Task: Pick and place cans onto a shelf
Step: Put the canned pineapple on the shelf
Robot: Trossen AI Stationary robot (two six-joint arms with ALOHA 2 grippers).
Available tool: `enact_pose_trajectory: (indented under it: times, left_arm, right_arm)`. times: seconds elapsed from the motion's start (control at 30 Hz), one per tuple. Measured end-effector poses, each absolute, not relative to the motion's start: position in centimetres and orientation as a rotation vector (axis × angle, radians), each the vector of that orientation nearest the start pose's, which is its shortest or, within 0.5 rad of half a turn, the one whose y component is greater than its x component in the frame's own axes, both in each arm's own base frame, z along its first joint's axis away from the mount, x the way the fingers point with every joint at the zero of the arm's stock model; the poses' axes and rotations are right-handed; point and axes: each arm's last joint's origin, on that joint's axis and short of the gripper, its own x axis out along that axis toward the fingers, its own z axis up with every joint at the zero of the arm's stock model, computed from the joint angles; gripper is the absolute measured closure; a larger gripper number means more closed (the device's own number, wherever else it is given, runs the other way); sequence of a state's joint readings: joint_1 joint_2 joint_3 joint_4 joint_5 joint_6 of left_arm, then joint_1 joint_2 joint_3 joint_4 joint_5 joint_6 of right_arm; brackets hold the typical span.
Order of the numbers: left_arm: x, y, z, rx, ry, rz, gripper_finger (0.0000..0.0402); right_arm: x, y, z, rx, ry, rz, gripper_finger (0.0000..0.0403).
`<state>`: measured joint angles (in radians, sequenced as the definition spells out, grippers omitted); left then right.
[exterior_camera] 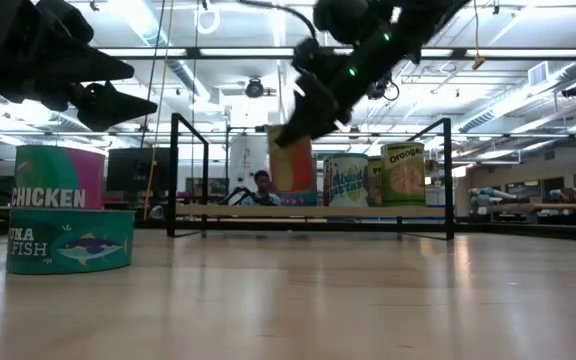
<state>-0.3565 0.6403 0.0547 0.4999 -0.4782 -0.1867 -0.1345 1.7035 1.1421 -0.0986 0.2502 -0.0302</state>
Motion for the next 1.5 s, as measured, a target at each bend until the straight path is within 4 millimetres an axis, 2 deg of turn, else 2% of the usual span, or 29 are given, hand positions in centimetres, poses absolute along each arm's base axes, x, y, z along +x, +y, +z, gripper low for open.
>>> enact_pose_trajectory:
  times: [0.17, 0.43, 0.67, 0.87, 1.5]
  left_arm:
    - [13.5, -3.6, 16.8, -0.154, 0.061, 0.128, 0.0008]
    - [13.5, -3.6, 16.9, -0.158, 0.055, 0.127, 0.0008]
    - [13.5, -3.6, 16.9, -0.160, 0.054, 0.127, 0.0008]
    - [13.5, -3.6, 16.9, -0.158, 0.055, 0.127, 0.0008]
    - [13.5, -3.6, 16.9, -0.157, 0.056, 0.127, 0.0008]
  right_arm:
    - [35.8, -7.7, 22.1, -0.045, 0.687, -0.352, 0.0076]
    - [35.5, -9.4, 22.1, -0.022, 0.680, -0.362, 0.0069]
    - [35.4, -9.6, 22.1, -0.035, 0.686, -0.383, 0.0040]
    - [35.3, -9.7, 22.3, -0.067, 0.720, -0.416, 0.0036]
    - [36.2, -8.6, 26.1, -0.222, 0.809, -0.490, 0.0035]
